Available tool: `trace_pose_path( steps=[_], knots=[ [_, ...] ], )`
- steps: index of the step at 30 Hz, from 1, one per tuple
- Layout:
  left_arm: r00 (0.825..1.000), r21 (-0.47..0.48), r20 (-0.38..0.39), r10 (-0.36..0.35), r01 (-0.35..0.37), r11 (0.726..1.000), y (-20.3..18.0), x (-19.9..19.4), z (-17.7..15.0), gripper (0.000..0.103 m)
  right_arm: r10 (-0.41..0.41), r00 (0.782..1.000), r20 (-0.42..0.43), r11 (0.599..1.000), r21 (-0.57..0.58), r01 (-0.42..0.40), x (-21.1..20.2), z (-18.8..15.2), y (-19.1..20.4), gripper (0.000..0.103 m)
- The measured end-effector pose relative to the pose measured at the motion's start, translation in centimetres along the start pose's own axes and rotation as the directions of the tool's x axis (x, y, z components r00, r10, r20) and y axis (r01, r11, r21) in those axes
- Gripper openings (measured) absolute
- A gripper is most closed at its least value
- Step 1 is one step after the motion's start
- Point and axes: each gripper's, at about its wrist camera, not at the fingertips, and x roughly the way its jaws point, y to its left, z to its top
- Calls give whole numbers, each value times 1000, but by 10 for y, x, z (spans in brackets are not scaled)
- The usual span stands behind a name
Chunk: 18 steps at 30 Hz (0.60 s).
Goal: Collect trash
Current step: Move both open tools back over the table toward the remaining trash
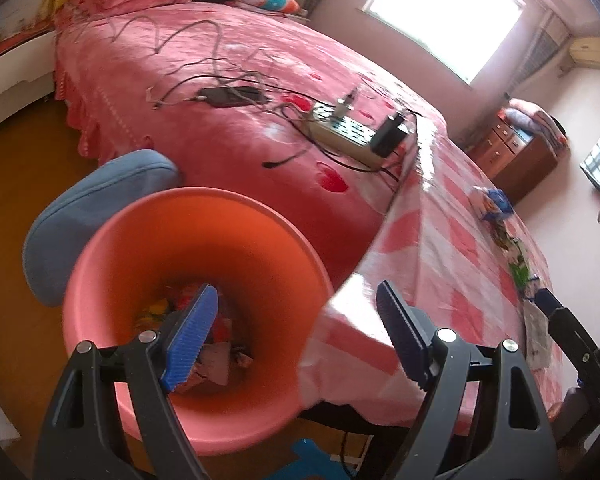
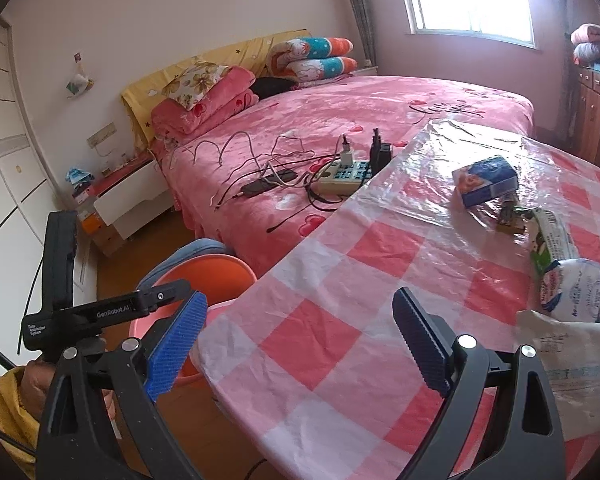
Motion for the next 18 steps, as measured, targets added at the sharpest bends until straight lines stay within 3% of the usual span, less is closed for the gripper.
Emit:
trace_pose_path(
  steps=[18],
  knots=[
    [998, 106, -49, -32, 37, 994, -66, 10, -7, 83, -34, 999, 39, 999, 37, 32, -32, -7, -39, 95]
  ],
)
